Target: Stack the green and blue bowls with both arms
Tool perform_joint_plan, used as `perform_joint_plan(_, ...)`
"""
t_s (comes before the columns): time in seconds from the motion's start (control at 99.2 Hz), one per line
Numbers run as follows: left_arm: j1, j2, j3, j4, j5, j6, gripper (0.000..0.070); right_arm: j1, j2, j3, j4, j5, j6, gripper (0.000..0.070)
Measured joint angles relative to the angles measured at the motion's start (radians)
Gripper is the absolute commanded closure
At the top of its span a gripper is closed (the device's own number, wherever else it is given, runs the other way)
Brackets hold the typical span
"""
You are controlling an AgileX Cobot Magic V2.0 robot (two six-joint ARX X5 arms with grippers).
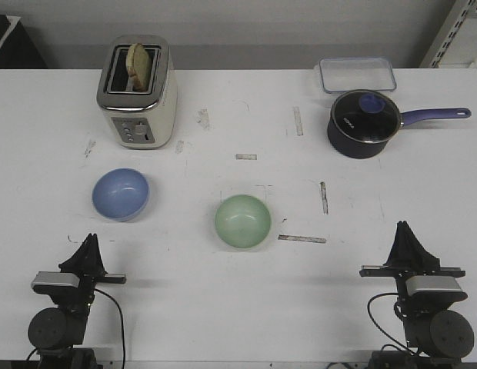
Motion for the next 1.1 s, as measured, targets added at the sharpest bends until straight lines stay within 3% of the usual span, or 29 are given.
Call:
perform_joint_plan(0.827, 0.0, 0.0, 0.0, -0.002, -0.013, -0.001, 0.0699, 0.0, -0.014, 0.0, 0.0, -0.013, 0.0, 0.0696)
perform_joint_plan(1.099, 0.0, 0.0, 0.0, 0.005, -0.014, -0.113, 0.07, 0.0, -0.014, 0.0, 0.0, -0.013, 0.0, 0.0696)
